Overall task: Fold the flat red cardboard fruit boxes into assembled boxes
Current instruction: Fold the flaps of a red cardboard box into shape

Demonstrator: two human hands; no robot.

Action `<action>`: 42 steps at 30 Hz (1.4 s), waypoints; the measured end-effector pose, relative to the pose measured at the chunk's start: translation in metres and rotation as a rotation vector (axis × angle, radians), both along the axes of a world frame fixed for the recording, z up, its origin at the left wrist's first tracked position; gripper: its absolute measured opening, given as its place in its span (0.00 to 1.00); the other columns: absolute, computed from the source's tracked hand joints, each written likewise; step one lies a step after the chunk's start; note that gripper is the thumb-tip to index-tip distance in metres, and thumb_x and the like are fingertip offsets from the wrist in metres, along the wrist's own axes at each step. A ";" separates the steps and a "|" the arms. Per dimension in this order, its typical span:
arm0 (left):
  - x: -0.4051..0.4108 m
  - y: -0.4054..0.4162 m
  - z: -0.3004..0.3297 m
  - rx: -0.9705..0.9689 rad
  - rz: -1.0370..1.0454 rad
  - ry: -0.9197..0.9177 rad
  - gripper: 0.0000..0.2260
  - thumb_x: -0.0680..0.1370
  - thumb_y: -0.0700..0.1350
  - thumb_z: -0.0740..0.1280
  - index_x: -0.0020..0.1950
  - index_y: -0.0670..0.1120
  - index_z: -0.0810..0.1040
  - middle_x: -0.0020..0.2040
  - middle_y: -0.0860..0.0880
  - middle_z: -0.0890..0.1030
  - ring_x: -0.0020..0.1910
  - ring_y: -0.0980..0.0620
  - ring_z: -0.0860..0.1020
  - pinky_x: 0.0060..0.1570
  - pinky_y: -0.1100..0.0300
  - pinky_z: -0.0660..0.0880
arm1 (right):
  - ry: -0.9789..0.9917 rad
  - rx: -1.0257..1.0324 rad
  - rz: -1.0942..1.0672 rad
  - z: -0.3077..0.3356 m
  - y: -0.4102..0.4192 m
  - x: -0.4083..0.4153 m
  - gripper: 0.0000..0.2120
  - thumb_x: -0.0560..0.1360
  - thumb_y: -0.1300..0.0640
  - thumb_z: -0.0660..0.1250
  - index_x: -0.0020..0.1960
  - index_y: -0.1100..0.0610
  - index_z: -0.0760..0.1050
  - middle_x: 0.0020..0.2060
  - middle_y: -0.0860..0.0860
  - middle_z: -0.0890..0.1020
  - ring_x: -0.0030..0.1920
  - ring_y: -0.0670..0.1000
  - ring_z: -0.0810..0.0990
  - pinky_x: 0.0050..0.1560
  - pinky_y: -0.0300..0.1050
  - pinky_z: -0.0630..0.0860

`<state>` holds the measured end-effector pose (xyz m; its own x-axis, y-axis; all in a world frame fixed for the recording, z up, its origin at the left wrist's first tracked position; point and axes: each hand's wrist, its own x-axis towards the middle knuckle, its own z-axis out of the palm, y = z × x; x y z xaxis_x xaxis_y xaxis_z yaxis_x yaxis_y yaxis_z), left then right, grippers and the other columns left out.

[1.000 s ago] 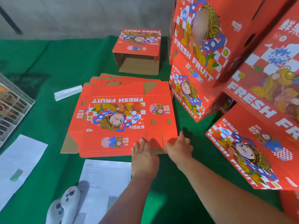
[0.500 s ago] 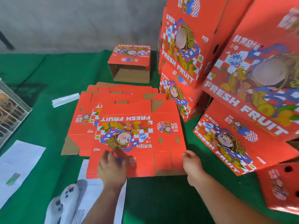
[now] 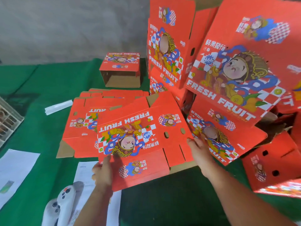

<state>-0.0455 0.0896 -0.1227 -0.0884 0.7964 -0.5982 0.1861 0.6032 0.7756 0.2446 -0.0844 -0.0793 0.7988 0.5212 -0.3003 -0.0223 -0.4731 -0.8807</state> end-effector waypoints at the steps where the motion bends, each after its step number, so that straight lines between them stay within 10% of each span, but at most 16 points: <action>1: 0.004 -0.001 -0.001 -0.010 0.011 -0.072 0.45 0.65 0.68 0.67 0.77 0.45 0.66 0.73 0.39 0.72 0.72 0.38 0.72 0.70 0.41 0.70 | -0.011 -0.023 0.029 0.001 -0.002 0.001 0.04 0.83 0.43 0.65 0.50 0.39 0.77 0.47 0.28 0.72 0.51 0.42 0.74 0.53 0.42 0.67; 7: 0.041 -0.023 0.012 0.086 -0.011 -0.352 0.28 0.64 0.71 0.68 0.49 0.56 0.62 0.50 0.54 0.70 0.52 0.54 0.75 0.51 0.53 0.74 | 0.204 -0.126 0.072 0.002 -0.004 -0.009 0.19 0.83 0.36 0.51 0.56 0.39 0.80 0.52 0.40 0.82 0.50 0.41 0.78 0.54 0.47 0.75; 10: 0.036 -0.036 0.013 0.173 -0.106 -0.285 0.30 0.64 0.77 0.68 0.55 0.61 0.64 0.54 0.59 0.72 0.55 0.61 0.77 0.53 0.53 0.74 | 0.187 0.044 0.096 0.007 -0.007 -0.010 0.19 0.85 0.44 0.52 0.73 0.33 0.69 0.69 0.43 0.79 0.68 0.50 0.78 0.71 0.62 0.72; 13: 0.025 -0.052 0.002 0.288 -0.148 -0.247 0.42 0.63 0.79 0.71 0.66 0.55 0.65 0.61 0.59 0.75 0.59 0.61 0.81 0.58 0.54 0.78 | 0.334 0.209 0.113 0.026 -0.012 -0.011 0.16 0.82 0.37 0.60 0.67 0.35 0.76 0.64 0.45 0.83 0.63 0.49 0.83 0.59 0.55 0.78; 17: 0.031 -0.077 -0.001 0.348 -0.232 -0.304 0.32 0.70 0.61 0.80 0.61 0.54 0.63 0.66 0.48 0.76 0.56 0.63 0.82 0.46 0.67 0.80 | 0.439 0.397 0.225 0.055 -0.019 -0.023 0.27 0.74 0.26 0.65 0.68 0.37 0.78 0.63 0.46 0.84 0.62 0.51 0.84 0.54 0.52 0.84; 24: 0.026 -0.079 0.013 -0.008 -0.141 -0.733 0.28 0.79 0.66 0.61 0.69 0.47 0.77 0.63 0.40 0.84 0.59 0.39 0.84 0.55 0.39 0.82 | 0.290 0.370 0.138 0.053 -0.042 -0.005 0.24 0.87 0.54 0.57 0.81 0.61 0.63 0.79 0.58 0.67 0.78 0.59 0.66 0.78 0.56 0.63; 27: 0.033 -0.072 0.019 -0.066 -0.070 -0.727 0.23 0.81 0.60 0.56 0.55 0.50 0.87 0.57 0.39 0.86 0.50 0.41 0.87 0.44 0.47 0.84 | 0.137 0.358 0.161 0.053 -0.045 -0.026 0.34 0.77 0.38 0.60 0.79 0.50 0.66 0.77 0.51 0.71 0.77 0.55 0.70 0.75 0.65 0.67; 32: 0.040 -0.060 0.032 0.024 -0.080 -0.773 0.17 0.81 0.59 0.61 0.60 0.52 0.81 0.61 0.42 0.84 0.57 0.41 0.84 0.56 0.45 0.82 | -0.225 0.231 0.202 0.042 -0.060 -0.034 0.39 0.72 0.30 0.67 0.80 0.33 0.58 0.75 0.38 0.71 0.74 0.43 0.72 0.70 0.51 0.75; 35: 0.033 -0.057 0.029 0.287 -0.182 -0.578 0.12 0.81 0.45 0.61 0.61 0.53 0.79 0.54 0.45 0.86 0.48 0.43 0.84 0.37 0.58 0.81 | -0.301 0.188 0.210 0.044 -0.070 -0.031 0.40 0.77 0.40 0.72 0.82 0.35 0.54 0.75 0.34 0.70 0.74 0.39 0.70 0.70 0.47 0.73; 38: 0.032 -0.063 0.027 0.454 -0.256 -0.443 0.25 0.76 0.29 0.59 0.64 0.55 0.76 0.57 0.44 0.84 0.50 0.47 0.83 0.39 0.56 0.82 | -0.178 0.282 0.226 0.046 -0.074 -0.029 0.35 0.79 0.69 0.66 0.75 0.36 0.66 0.67 0.40 0.80 0.65 0.42 0.80 0.62 0.51 0.80; 42: 0.036 -0.068 0.035 0.526 -0.353 -0.472 0.31 0.78 0.25 0.63 0.69 0.57 0.69 0.61 0.44 0.83 0.58 0.40 0.84 0.50 0.43 0.84 | -0.053 0.331 0.168 0.053 -0.064 -0.043 0.19 0.72 0.57 0.70 0.59 0.41 0.72 0.63 0.51 0.79 0.56 0.39 0.83 0.50 0.37 0.80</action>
